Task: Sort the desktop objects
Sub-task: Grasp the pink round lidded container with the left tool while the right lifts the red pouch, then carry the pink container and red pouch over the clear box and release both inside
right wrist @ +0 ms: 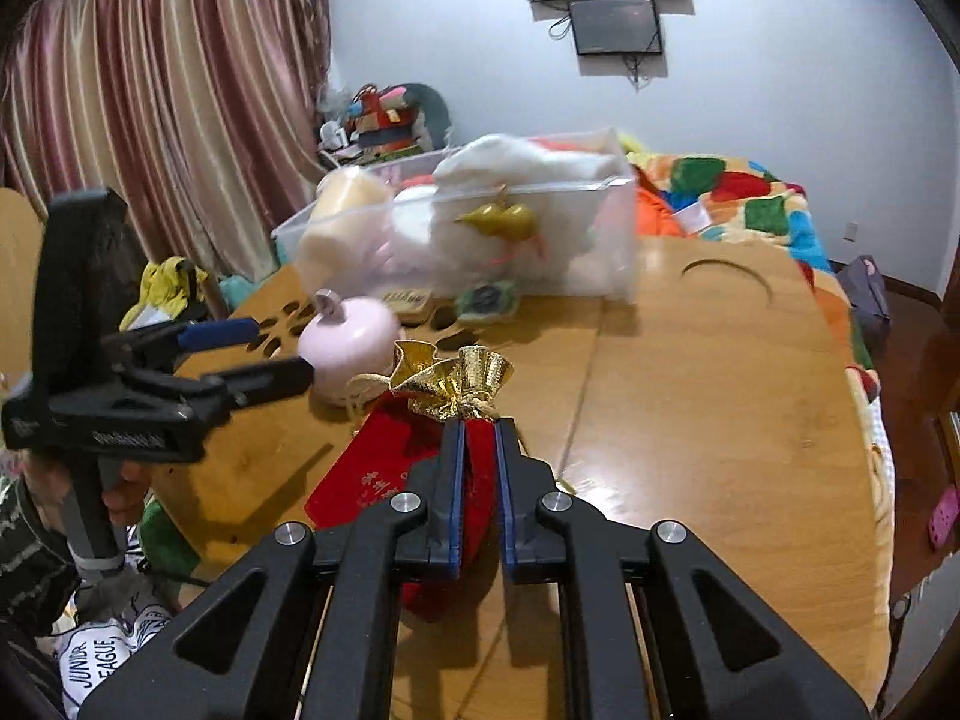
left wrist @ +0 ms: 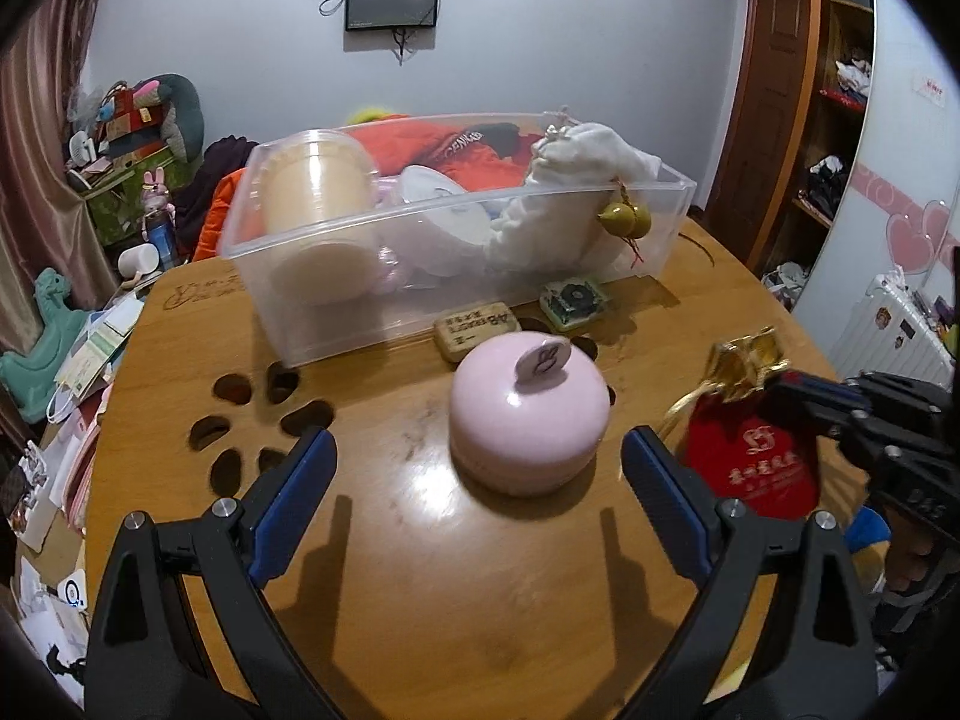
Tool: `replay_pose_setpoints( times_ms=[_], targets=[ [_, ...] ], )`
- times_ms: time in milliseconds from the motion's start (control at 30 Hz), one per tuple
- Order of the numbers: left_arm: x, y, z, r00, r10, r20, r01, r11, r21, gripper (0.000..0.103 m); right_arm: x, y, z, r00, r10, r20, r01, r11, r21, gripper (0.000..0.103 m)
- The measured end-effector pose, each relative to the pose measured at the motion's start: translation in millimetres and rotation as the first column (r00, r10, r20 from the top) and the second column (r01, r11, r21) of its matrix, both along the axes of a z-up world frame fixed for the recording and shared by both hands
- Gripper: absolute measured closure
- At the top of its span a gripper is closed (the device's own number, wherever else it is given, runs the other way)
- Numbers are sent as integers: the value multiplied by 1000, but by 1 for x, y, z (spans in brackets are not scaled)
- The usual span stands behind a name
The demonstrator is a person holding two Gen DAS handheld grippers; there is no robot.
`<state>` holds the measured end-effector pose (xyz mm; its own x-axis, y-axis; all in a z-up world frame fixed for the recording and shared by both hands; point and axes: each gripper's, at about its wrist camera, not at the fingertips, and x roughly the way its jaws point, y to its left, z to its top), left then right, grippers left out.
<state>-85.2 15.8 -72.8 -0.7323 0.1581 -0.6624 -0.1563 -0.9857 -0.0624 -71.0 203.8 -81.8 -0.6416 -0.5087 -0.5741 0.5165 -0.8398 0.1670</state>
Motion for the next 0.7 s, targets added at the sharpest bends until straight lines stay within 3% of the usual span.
replay_pose_setpoints(
  times_ms=[233,300,467,700],
  targets=[
    [-20,16,-4,1000,-12,24,12,1000,-9,8,-5,16,8,999,-34,-9,34,999,-23,95],
    [-23,19,-7,999,-19,36,20,1000,-19,20,-8,20,12,999,-41,-14,41,999,-29,95],
    [-27,22,-12,998,-18,54,18,1000,-15,39,-16,26,25,998,-47,-37,45,998,-35,95],
    [-22,20,-13,999,-1,36,1,1000,-3,40,-22,23,32,998,-41,-52,39,999,-37,95]
  ],
)
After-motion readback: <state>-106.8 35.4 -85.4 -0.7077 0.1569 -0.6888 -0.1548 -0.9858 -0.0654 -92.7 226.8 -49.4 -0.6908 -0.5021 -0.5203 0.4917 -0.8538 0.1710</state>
